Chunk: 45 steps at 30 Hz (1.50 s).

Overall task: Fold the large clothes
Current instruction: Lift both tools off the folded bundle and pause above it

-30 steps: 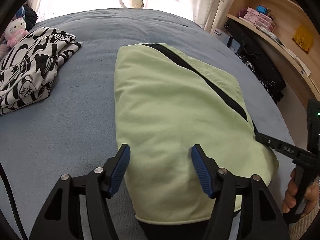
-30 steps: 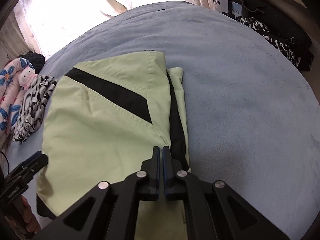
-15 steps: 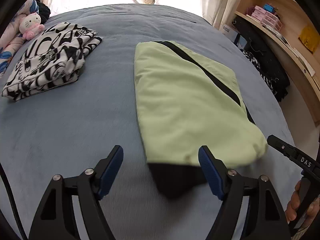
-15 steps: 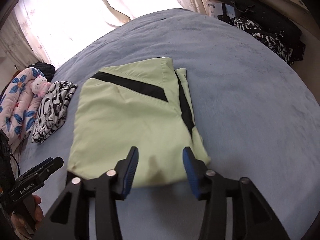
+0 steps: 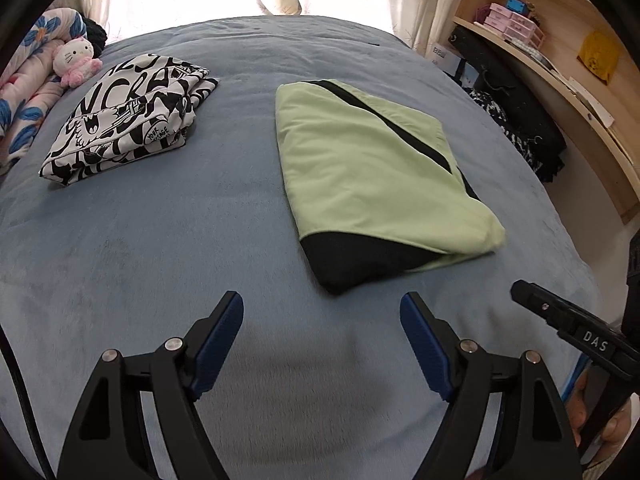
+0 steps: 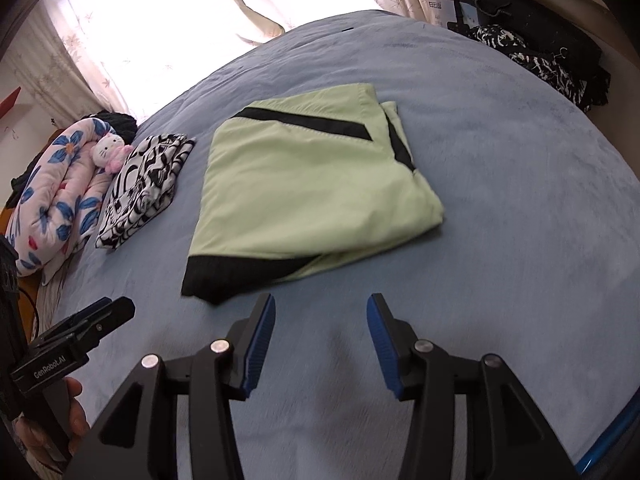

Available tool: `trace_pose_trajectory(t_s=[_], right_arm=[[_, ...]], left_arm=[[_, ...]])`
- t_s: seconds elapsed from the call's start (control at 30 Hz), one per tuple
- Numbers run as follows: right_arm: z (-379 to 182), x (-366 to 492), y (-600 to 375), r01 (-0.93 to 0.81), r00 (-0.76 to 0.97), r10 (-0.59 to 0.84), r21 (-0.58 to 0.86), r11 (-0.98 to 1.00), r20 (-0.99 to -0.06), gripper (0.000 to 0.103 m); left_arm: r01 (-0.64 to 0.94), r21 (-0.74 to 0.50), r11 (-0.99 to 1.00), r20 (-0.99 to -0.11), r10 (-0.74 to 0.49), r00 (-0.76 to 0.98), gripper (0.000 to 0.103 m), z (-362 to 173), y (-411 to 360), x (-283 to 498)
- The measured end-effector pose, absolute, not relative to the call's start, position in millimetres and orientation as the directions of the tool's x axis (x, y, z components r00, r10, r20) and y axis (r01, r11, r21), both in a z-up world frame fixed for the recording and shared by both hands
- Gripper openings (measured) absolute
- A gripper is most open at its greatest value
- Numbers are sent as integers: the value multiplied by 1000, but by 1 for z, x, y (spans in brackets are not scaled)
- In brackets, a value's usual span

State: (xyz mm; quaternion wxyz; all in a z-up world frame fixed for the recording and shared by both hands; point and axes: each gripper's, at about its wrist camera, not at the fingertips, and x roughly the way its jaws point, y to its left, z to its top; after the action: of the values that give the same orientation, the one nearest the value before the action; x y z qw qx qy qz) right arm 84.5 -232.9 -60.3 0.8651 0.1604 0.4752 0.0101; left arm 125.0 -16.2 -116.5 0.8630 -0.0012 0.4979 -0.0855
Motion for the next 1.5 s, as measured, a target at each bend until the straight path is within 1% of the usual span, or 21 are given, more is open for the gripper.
trace_pose_trajectory(t_s=[0.4,0.87,0.93,1.0,1.27,1.37,1.5], right_arm=[[-72,67,-222,121,514,228,333,935,-827,48],[-74,66,-212,94,504,254,345,934,-825,49],[-75,66,-212,97,503,255,347,933,-826,53],[-76,66,-212,101,506,252,347,932,-825,63],[-84,69,-215,114,491,255,351,929,-833,65],[-87,72,-217,120,482,250,346,930,-840,68],[-81,81,-220,116,477,199,286,951,-856,69]], left_arm=[[177,-86,980,-860,-163,484,79,-114,-29,105],[201,-87,976,-863,-175,474,79,-117,-40,103],[203,-86,975,-863,-175,474,79,-117,-41,103],[203,-83,976,-865,-171,472,79,-118,-42,103],[205,-84,975,-869,-172,464,79,-121,-42,106],[209,-87,974,-872,-176,457,79,-123,-42,110],[212,-90,973,-875,-179,450,79,-126,-43,119]])
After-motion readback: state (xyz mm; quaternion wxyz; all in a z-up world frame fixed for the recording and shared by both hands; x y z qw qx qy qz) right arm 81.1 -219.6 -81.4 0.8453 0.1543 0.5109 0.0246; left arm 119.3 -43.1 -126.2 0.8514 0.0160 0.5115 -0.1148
